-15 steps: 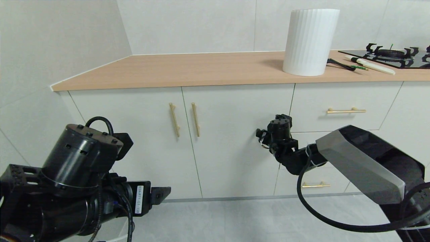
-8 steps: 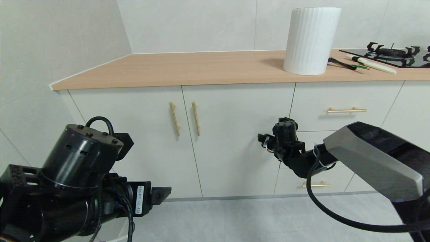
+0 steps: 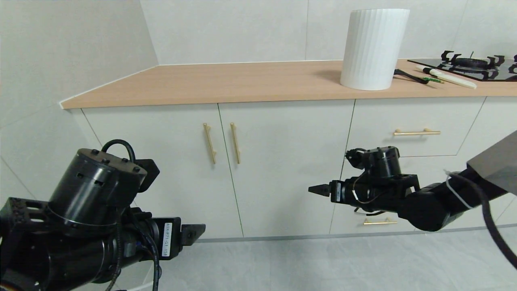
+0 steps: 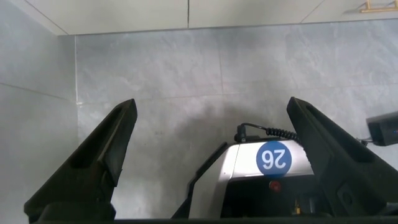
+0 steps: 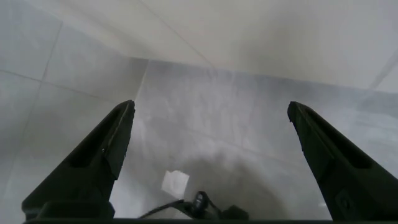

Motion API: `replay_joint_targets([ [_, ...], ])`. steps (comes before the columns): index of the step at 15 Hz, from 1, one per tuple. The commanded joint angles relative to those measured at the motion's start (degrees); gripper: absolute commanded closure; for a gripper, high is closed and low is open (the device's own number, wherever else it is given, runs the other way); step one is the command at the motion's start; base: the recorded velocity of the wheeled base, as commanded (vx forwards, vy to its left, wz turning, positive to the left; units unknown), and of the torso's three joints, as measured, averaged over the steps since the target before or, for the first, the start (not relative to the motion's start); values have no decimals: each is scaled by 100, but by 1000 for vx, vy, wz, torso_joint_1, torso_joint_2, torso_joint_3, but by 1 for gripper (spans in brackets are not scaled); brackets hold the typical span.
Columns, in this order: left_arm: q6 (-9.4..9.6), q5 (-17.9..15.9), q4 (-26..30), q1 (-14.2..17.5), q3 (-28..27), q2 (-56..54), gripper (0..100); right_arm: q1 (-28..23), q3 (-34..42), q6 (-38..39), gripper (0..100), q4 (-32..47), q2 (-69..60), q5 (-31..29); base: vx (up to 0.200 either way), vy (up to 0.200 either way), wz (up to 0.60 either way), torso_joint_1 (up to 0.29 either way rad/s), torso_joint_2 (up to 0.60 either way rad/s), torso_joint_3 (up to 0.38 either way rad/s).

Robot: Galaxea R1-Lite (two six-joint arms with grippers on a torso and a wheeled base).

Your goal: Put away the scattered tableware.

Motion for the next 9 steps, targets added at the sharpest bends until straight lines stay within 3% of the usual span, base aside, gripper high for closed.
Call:
replay_joint_targets([
  [1, 2, 1, -5, 1, -6, -52, 0, -54, 305, -93, 0, 4, -586, 14, 0, 0, 0, 0, 0, 0],
  [3, 28, 72, -5, 80, -15, -228, 0, -133, 630, -242, 0, -5, -1069, -161, 0, 0, 0, 0, 0, 0],
  [6, 81, 80, -5, 458, 20, -817, 0, -265, 1324, -550, 0, -49, -1984, -1348, 0, 0, 0, 0, 0, 0],
  [9, 239, 80, -5, 862, 170, -1660, 0, -581, 2177, -937, 0, -57, -3249, -2121, 0, 0, 0, 0, 0, 0],
])
